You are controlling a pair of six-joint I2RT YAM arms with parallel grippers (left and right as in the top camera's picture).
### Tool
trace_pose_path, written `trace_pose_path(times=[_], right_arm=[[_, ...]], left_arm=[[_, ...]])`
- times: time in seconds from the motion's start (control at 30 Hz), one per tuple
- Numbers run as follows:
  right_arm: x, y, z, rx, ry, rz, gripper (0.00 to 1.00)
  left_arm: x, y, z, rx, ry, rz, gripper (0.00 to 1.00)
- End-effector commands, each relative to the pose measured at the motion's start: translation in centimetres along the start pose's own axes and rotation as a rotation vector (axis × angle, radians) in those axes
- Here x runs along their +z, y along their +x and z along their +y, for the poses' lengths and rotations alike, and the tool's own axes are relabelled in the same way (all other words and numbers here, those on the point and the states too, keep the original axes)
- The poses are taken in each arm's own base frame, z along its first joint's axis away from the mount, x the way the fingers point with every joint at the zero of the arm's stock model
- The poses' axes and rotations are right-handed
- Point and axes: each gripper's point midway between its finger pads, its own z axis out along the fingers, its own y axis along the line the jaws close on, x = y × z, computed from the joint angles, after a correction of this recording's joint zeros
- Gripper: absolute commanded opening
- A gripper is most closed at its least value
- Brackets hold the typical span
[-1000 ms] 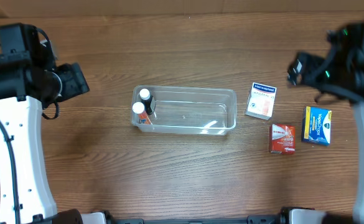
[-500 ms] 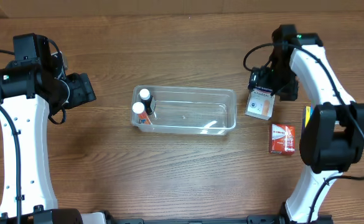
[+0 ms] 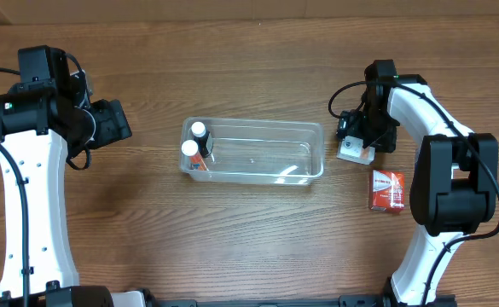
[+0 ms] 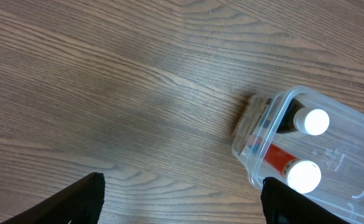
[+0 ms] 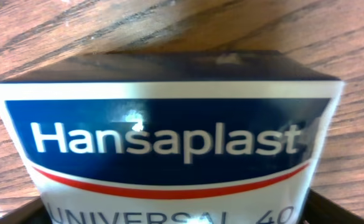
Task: Pack container
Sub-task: 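Grasp the white Hansaplast box with the right gripper, then lower the Hansaplast box into the container's right end and release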
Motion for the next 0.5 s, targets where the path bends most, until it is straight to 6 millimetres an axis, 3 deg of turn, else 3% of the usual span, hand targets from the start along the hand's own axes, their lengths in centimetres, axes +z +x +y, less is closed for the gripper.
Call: trace_pose_path(times=[0.0, 0.17, 0.3, 0.37, 0.43, 0.47], right_arm=[[0.0, -0.1, -0.3, 0.004, 0.009, -0.005, 0.84], [0.0, -0.1, -0.3, 0.004, 0.009, -0.004, 0.72], [-0.6, -0.1, -0.3, 0.004, 0.008, -0.007, 0.72], [-2.3, -0.7, -0.1, 0.003, 0.008, -0.035, 0.71], [-5.5, -1.6, 0.1, 0.000, 0.000, -0.101, 0.71], [-8.2, -2.0, 0.4, -0.003, -0.017, -0.155, 0.71]], left_arm=[[-0.1, 0.1, -0.1, 0.019, 0.013, -0.001, 0.82], [-0.1, 0.1, -0.1, 0.019, 0.013, -0.001, 0.82], [-0.1, 0.1, -0.1, 0.019, 0.012, -0.001, 0.82], [-0.1, 0.1, -0.1, 0.019, 0.012, -0.001, 0.82], [-0.1, 0.1, -0.1, 0.019, 0.012, -0.002, 0.82], [-0.1, 0.1, -0.1, 0.019, 0.012, -0.002, 0.82]])
